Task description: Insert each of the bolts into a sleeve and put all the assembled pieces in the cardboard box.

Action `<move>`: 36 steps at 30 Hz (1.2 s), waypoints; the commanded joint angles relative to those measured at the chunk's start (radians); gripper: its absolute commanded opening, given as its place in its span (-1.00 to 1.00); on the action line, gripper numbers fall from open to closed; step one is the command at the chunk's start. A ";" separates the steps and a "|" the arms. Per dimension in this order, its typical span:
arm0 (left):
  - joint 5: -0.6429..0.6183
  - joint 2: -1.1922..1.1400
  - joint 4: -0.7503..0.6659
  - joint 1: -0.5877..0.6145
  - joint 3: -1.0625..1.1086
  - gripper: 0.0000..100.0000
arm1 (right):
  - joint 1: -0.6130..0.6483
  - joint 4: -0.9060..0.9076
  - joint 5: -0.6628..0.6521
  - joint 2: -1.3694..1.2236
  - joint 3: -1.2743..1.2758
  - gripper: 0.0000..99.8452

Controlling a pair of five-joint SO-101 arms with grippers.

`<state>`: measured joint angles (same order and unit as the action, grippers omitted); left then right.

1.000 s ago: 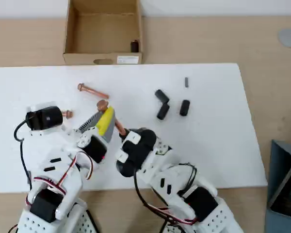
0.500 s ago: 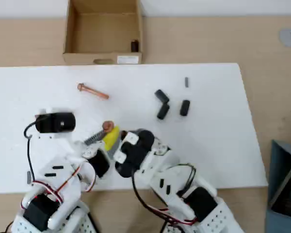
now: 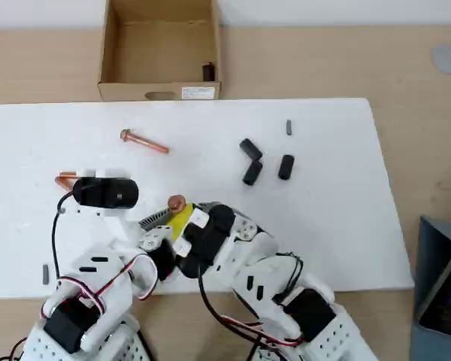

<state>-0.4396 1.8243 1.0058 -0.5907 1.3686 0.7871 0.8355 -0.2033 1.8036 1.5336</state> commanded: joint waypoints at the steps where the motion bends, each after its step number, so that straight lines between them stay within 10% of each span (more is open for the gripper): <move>1: 0.000 -0.002 0.029 -0.031 -0.006 -0.62 | 0.012 -0.035 -0.003 0.110 -0.058 -0.98; 22: 0.092 -0.002 0.181 0.152 -0.302 -0.59 | 0.008 -0.035 -0.003 0.110 -0.058 -0.98; 28: 0.175 -0.001 0.176 0.293 -0.302 -1.00 | 0.002 -0.035 0.005 0.110 -0.058 -0.98; 36: 0.304 -0.001 0.176 0.591 -0.176 -1.00 | -0.237 0.025 0.230 0.097 -0.124 -0.98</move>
<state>-0.1803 1.8213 1.1838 -0.0905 1.1600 0.6276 0.8309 -0.0222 1.8067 1.5075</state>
